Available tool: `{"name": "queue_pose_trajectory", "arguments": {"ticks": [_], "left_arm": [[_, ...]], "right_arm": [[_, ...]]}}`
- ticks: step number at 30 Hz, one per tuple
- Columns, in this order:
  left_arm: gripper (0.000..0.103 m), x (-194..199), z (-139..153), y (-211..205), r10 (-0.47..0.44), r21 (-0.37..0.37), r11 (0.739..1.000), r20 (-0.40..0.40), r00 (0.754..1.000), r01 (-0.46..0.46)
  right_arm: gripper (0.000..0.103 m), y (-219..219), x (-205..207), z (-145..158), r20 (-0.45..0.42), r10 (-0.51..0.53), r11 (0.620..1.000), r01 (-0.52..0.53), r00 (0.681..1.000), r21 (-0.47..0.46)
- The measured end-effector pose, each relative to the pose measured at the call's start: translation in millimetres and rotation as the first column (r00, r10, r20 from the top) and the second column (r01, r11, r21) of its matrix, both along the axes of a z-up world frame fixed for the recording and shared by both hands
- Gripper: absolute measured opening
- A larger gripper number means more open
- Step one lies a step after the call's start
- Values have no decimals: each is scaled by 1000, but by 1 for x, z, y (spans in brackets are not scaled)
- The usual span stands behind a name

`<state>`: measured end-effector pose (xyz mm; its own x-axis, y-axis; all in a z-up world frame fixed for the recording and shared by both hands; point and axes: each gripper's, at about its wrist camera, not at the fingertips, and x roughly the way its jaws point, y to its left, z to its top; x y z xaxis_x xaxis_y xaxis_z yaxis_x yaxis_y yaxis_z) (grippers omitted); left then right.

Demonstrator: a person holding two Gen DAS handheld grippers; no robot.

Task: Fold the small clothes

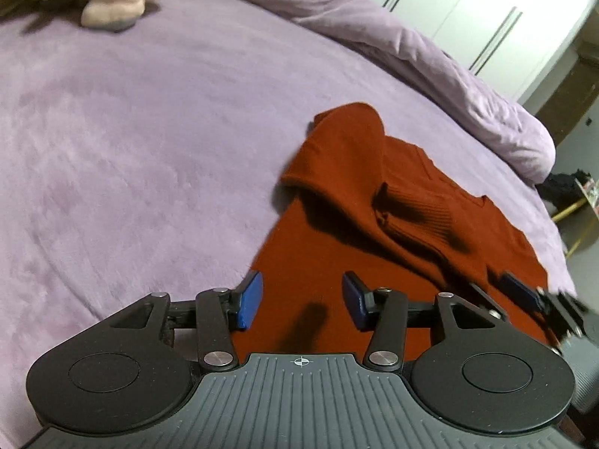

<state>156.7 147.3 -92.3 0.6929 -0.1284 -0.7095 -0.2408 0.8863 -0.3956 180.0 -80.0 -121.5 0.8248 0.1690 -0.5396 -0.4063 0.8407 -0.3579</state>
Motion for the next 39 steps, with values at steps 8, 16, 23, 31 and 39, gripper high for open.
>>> {"name": "queue_pose_trajectory", "arguments": {"ticks": [8, 16, 23, 31, 39], "left_arm": [[54, -4, -3, -2, 4, 52, 999, -10, 1000, -3], [54, 25, 9, -28, -80, 118, 990, 43, 996, 74], [55, 64, 0, -57, -134, 181, 974, -12, 991, 134], [59, 81, -5, -74, -193, 276, 941, -30, 981, 194], [65, 88, -10, -89, -250, 375, 895, -32, 968, 243]], "right_arm": [[6, 42, 24, -24, 42, 71, 974, -60, 997, -217], [5, -86, 47, 59, 17, -335, 793, 272, 942, 545], [17, -186, 62, 16, -263, -495, 642, 552, 828, 532], [50, -231, 83, -6, -411, -451, 485, 603, 793, 633], [5, -235, 107, -11, -462, -437, 412, 628, 772, 661]]}}
